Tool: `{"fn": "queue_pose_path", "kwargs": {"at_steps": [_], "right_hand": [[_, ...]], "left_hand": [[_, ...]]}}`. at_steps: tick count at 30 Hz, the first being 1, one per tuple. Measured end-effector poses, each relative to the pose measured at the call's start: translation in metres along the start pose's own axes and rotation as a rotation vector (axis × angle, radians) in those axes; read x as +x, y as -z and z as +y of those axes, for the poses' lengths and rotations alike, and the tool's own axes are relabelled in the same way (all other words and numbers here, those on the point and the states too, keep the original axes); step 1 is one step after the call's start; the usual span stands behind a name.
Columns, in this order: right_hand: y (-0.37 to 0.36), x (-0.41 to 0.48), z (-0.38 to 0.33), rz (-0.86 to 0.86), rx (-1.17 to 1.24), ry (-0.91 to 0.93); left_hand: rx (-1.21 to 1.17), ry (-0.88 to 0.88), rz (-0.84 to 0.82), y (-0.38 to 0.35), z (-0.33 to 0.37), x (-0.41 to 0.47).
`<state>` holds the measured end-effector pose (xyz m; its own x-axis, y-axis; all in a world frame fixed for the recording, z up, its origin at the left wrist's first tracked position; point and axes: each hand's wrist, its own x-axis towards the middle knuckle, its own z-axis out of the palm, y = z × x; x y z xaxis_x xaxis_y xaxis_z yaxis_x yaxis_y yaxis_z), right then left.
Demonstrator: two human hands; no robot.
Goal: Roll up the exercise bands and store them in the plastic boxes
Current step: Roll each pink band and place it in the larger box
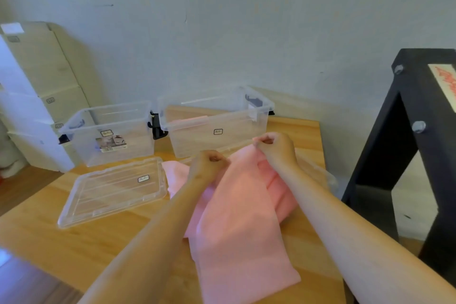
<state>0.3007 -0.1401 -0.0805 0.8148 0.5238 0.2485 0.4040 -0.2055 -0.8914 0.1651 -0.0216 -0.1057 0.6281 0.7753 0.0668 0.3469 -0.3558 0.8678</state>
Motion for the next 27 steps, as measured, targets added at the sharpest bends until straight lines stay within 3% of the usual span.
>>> {"fn": "queue_pose_path", "kwargs": {"at_steps": [5,9,13,16,20,27], "right_hand": [[0.019,-0.007,-0.033,0.006,0.100,0.045],[0.037,-0.029,-0.060,-0.005,0.178,0.076],[0.063,-0.078,-0.072,-0.258,0.130,-0.046],[0.077,-0.114,-0.063,-0.445,-0.192,-0.159],[0.070,-0.119,-0.049,-0.346,-0.421,-0.106],[0.031,-0.112,-0.024,-0.243,-0.438,0.112]], "left_hand": [[-0.260,-0.086,0.091,0.029,0.027,-0.016],[-0.303,-0.197,0.111,0.059,0.050,-0.047],[-0.156,-0.223,-0.155,0.090,0.047,-0.088],[-0.113,-0.177,-0.294,0.098,0.034,-0.119],[-0.050,-0.143,-0.253,0.089,0.017,-0.129],[0.201,-0.017,-0.162,0.054,-0.020,-0.108]]}}
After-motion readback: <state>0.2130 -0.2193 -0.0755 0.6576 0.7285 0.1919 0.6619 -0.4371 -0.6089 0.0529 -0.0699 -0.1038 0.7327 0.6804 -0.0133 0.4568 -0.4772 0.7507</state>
